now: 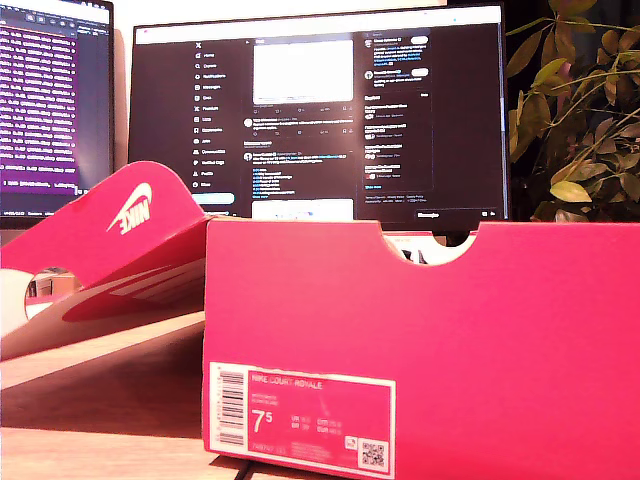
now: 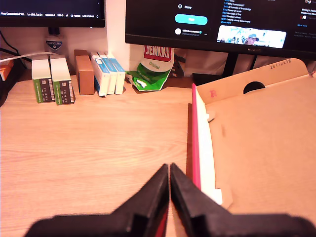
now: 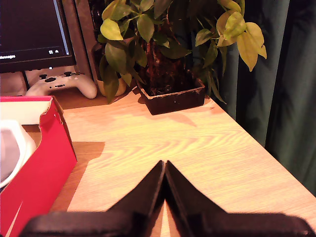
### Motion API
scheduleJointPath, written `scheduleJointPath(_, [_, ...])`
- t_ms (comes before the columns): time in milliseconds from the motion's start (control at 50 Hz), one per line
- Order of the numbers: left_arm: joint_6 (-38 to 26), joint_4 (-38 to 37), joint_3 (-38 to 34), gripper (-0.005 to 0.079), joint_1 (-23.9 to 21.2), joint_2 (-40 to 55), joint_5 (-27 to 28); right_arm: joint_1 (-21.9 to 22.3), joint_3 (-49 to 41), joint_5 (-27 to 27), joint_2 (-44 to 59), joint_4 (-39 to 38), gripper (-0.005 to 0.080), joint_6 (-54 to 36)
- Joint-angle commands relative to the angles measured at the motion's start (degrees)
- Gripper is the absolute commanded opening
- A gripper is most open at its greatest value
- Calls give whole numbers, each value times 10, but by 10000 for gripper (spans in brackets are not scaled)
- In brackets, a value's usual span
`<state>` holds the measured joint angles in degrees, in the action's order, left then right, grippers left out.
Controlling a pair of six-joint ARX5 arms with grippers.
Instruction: Close the red shoebox by pushing the lid with your left arm and holding the box in place with your right arm
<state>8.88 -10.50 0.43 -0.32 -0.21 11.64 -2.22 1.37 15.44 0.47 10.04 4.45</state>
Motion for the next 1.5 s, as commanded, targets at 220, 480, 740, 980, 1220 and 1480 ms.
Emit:
scheduleJointPath(220, [1, -11, -18, -19, 0, -5, -1, 1, -10, -49, -4, -3, -12, 1])
scheduleJointPath(480, [2, -11, -18, -19, 0, -5, -1, 1, -10, -49, -4, -3, -12, 1])
scheduleJointPath(740, [2, -10, -18, -19, 0, -5, 1, 1, -10, -50, -4, -3, -12, 2])
scheduleJointPath(980, [127, 14, -18, -19, 0, -5, 25, 1, -9, -103, -4, -33, -12, 108])
scheduleJointPath(1220, [205, 45, 4, -19, 0, -5, 59, 1, 41, -177, -3, -18, -12, 143])
scheduleJointPath(1480, [228, 43, 26, -19, 0, 23, 87, 1, 101, -185, 41, 94, -12, 145])
